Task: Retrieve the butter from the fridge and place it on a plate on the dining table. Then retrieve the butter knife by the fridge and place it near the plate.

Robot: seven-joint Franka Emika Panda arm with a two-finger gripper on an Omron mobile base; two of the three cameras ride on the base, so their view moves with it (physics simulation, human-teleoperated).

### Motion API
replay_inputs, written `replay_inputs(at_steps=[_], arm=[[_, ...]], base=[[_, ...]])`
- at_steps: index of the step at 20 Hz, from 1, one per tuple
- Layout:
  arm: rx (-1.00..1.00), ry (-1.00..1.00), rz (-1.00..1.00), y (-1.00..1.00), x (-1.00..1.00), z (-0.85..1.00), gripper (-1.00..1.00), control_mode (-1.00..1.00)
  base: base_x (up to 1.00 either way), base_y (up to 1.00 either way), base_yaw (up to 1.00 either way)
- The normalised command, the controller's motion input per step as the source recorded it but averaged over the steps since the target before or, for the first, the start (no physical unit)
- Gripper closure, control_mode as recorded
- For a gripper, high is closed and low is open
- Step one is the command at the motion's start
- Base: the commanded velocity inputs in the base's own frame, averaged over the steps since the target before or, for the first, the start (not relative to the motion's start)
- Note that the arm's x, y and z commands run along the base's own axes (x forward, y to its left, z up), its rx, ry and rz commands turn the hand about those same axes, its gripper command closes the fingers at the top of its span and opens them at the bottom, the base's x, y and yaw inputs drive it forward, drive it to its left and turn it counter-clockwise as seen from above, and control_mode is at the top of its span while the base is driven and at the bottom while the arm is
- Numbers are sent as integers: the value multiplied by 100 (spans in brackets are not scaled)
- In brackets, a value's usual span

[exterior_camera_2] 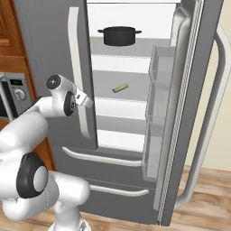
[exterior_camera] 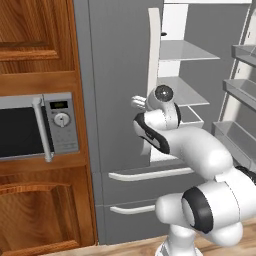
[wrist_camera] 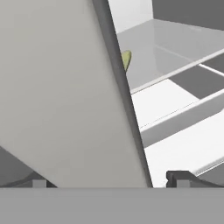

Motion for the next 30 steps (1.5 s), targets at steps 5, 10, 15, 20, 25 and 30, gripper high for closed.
replay_inputs(at_steps=[5, 10, 15, 20, 25, 30], arm=[[0, 0, -1, -1, 52, -28, -100, -100], [0, 0, 0, -1, 78, -33, 100, -100], [3, 5, 12, 4, 15, -7, 100, -100], [0, 20, 24, 31, -79, 25, 100, -100], [-9, 24, 18, 73, -100, 26, 100, -100], [-12, 24, 14, 100, -100, 23, 100, -100]], base=[[0, 0, 0], [0, 0, 0], [0, 0, 0], [0, 0, 0], [0, 0, 0], [0, 0, 0]])
